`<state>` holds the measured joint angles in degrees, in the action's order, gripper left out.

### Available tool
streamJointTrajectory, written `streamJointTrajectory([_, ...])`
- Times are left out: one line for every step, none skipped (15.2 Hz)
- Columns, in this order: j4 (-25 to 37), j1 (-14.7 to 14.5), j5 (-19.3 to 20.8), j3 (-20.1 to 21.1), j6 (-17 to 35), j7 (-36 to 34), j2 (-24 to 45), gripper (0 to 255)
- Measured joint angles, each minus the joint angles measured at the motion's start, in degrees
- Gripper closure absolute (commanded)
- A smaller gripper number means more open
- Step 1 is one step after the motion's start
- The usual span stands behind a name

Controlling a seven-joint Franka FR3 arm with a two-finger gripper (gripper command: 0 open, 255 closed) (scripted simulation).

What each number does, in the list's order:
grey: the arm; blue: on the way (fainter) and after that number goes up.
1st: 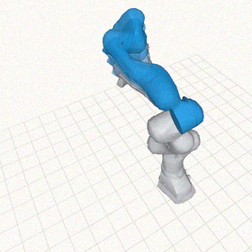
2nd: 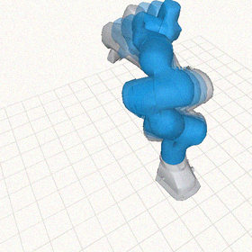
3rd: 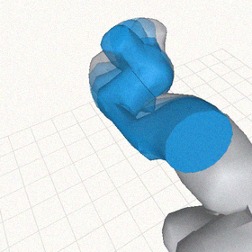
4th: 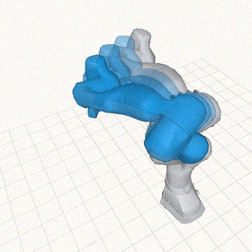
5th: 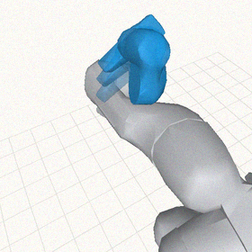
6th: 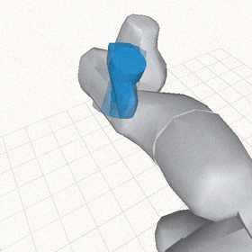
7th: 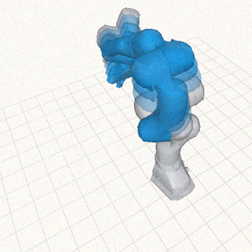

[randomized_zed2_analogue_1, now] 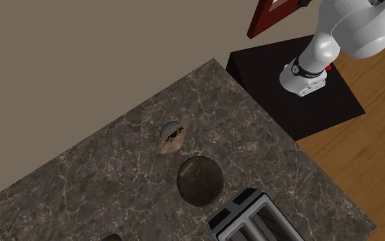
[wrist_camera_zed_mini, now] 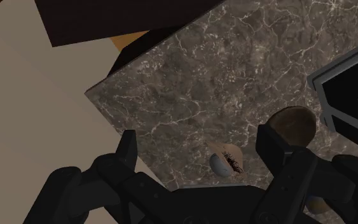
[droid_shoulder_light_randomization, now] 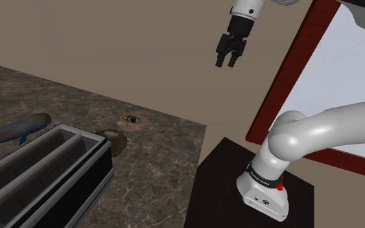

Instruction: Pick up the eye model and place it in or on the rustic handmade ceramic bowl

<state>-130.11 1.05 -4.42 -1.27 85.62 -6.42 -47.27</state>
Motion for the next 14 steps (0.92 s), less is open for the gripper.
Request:
streamJointTrajectory([0.0, 0.0, 0.0, 0.0, 0.0, 0.0, 0.0, 0])
streamJointTrajectory([-0.2, -0.1, 0.0, 0.2, 1.0, 0.1, 0.8, 0])
streamJointTrajectory([-0.3, -0.2, 0.1, 0.5, 2.2, 0.1, 1.9, 0])
streamJointTrajectory([-0.8, -0.5, -0.1, 1.1, 4.1, 0.0, 3.4, 0])
streamJointTrajectory([-1.5, -0.7, 0.0, 1.6, 5.5, 0.0, 4.1, 0])
streamJointTrajectory([-1.1, -0.9, 0.1, 2.0, 7.0, 0.1, 5.9, 0])
streamJointTrajectory([-1.4, -1.1, 0.1, 2.5, 8.6, 0.0, 7.2, 0])
streamJointTrajectory([-1.1, -1.3, 0.2, 3.0, 10.3, 0.0, 9.2, 0])
streamJointTrajectory([-1.9, -1.5, 0.1, 3.6, 12.5, -0.2, 10.5, 0])
streamJointTrajectory([-1.8, -1.7, 0.3, 4.1, 14.1, -0.2, 12.2, 0])
streamJointTrajectory([-1.8, -1.8, 0.5, 4.4, 15.6, -0.1, 13.7, 0])
streamJointTrajectory([-1.3, -1.9, 0.7, 4.8, 17.2, -0.1, 15.8, 0])
streamJointTrajectory([-0.6, -2.0, 0.9, 5.4, 18.4, -0.4, 17.7, 0])
streamJointTrajectory([-0.4, -2.2, 1.1, 5.9, 19.8, -0.6, 19.3, 0])
